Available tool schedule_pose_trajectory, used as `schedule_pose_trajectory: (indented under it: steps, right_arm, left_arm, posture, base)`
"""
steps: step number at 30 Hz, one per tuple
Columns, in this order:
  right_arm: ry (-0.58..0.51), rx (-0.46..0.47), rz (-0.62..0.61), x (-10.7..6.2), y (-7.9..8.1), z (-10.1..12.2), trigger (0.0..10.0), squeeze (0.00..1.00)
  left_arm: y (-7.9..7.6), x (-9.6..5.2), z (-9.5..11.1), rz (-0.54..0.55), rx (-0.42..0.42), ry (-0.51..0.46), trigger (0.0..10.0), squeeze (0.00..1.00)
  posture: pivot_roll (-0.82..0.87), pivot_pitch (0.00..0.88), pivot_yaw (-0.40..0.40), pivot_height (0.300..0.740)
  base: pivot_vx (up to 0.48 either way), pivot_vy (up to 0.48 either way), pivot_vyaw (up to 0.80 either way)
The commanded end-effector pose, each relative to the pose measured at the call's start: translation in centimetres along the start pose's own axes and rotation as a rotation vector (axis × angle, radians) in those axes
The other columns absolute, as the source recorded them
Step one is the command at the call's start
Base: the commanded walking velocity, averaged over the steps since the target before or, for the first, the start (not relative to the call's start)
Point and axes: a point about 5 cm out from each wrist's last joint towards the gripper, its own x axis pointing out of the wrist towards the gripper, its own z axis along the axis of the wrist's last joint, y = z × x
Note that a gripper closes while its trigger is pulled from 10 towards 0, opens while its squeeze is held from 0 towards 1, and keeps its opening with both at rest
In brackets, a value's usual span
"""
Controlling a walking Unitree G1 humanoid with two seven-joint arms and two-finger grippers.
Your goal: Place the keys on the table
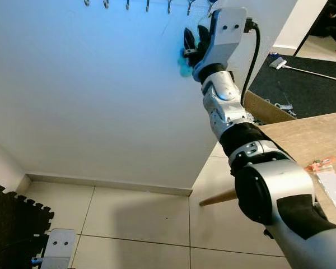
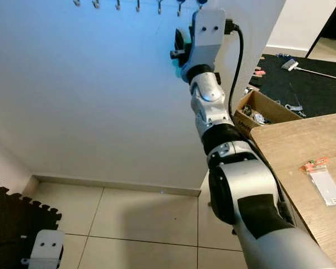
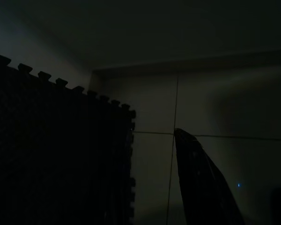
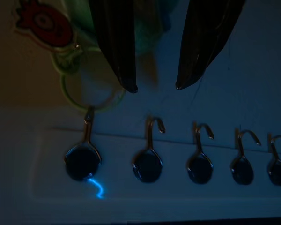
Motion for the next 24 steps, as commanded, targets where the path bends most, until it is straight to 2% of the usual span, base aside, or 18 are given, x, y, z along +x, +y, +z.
schedule_pose_trajectory:
  steps: [1,7,12,23,24]
  right_arm:
    - [-0.032,-0.021,-0.013,0.0,-0.5,0.5,10.0,0.00]
    - [0.009,-0.004,-0.075,-0.1,-1.5,0.0,10.0,0.00]
    - [0.011,-0.011,-0.097,0.0,-1.8,0.0,10.0,0.00]
    - [0.098,0.030,-0.035,0.2,-0.8,-0.7,10.0,0.00]
    - [0.105,0.034,-0.034,0.3,-0.7,-0.7,9.3,0.00]
  left_arm:
    - [-0.1,-0.5,-0.7,-0.004,-0.001,0.044,10.0,0.00]
    - [-0.1,-0.3,-0.4,-0.015,0.006,0.043,10.0,0.00]
    - [0.0,-0.3,-0.4,-0.014,0.009,0.044,10.0,0.00]
    - [0.0,-0.4,-0.4,-0.007,0.007,0.056,10.0,0.00]
    - [0.0,-0.5,-0.4,-0.006,0.006,0.056,10.0,0.00]
  posture:
    - [0.26,0.288,-0.042,0.740]
    - [0.25,0.284,-0.030,0.740]
    - [0.25,0.284,-0.030,0.740]
    - [0.26,0.285,-0.042,0.740]
    - [0.26,0.285,-0.042,0.740]
  base:
    - [0.000,0.000,0.00]
    - [0.000,0.000,0.00]
    - [0.000,0.000,0.00]
    - [0.000,0.000,0.00]
    - [0.000,0.000,0.00]
